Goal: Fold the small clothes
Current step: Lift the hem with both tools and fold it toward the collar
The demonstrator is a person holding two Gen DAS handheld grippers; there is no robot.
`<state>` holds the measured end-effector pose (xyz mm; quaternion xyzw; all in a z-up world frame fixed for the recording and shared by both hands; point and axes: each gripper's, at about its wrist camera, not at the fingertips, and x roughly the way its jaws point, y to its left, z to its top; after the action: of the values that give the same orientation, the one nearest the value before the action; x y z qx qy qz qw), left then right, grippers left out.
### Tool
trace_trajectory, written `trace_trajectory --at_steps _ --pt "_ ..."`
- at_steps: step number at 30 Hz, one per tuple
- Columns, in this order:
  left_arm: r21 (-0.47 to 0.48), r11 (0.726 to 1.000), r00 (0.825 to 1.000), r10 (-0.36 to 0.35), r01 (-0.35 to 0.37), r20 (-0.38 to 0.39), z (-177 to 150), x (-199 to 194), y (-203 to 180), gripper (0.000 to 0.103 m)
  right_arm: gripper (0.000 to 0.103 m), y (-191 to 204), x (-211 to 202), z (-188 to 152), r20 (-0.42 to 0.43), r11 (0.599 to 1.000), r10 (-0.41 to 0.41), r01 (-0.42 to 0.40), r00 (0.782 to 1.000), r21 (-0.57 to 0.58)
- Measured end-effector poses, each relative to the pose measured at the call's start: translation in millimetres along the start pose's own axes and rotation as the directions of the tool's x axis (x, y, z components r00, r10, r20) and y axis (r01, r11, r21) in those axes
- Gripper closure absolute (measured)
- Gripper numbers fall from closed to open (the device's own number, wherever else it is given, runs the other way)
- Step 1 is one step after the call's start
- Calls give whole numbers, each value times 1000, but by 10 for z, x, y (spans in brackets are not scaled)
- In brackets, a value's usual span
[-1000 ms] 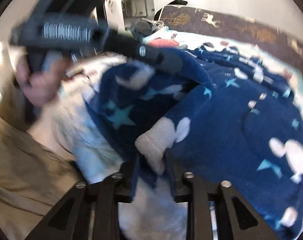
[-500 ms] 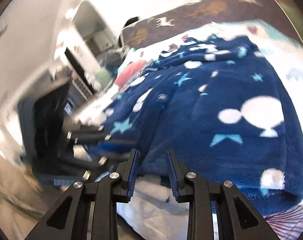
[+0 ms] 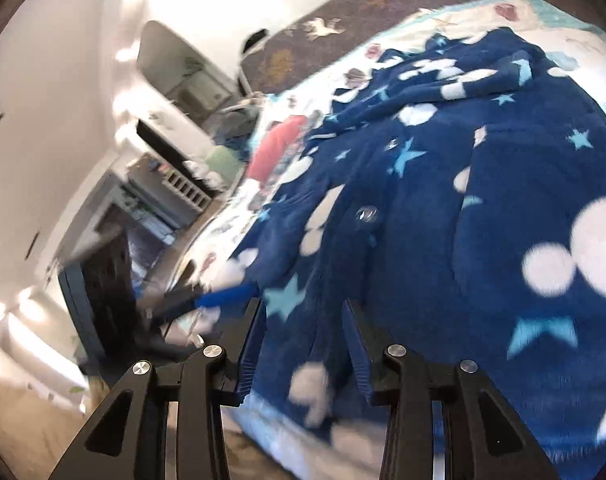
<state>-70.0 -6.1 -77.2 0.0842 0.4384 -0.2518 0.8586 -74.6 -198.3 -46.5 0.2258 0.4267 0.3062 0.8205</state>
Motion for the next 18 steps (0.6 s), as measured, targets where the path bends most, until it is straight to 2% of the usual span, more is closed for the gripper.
trace_trajectory --at_steps 1,2,5,7,8,9,11,13,15,16,17,18 --pt "0 1000 1000 15 -15 -15 -19 58 5 50 73 2 45 65 7 1000 -2 2 1000 13" --pt "8 1000 1000 19 -19 7 -57 56 -2 50 81 9 81 104 8 1000 12 -13 1000 12" --pt "27 999 999 28 -28 22 -113 9 -24 50 83 -22 285 177 -19 999 25 -25 999 21" --pt "23 999 1000 25 -26 18 -137 17 10 50 90 -103 468 131 -73 998 -64 66 995 19" --pt "11 1000 1000 19 -20 16 -158 4 41 50 102 -186 548 73 -98 991 -124 127 988 31" --pt "0 1000 1000 12 -12 18 -169 -14 60 50 102 -247 511 37 -70 994 -86 90 994 63" --pt "-33 999 1000 -3 3 19 -187 -74 126 50 102 -327 394 -20 -69 990 -59 67 996 124" --pt "-67 998 1000 -13 15 29 -166 -165 161 50 100 -332 194 -86 -70 985 -103 112 992 134" --pt "-103 994 996 -20 28 83 -160 -373 252 50 96 -348 -63 -152 -51 983 -113 120 992 139" --pt "-119 993 992 -7 22 123 -162 -493 314 44 95 -375 -249 -193 -24 982 -114 117 993 148" --pt "-138 990 988 19 2 152 -166 -575 381 35 89 -424 -497 -238 22 980 -119 114 993 161" --pt "-172 984 979 80 -48 185 -187 -664 466 16 75 -476 -711 -278 69 978 -132 119 989 174"
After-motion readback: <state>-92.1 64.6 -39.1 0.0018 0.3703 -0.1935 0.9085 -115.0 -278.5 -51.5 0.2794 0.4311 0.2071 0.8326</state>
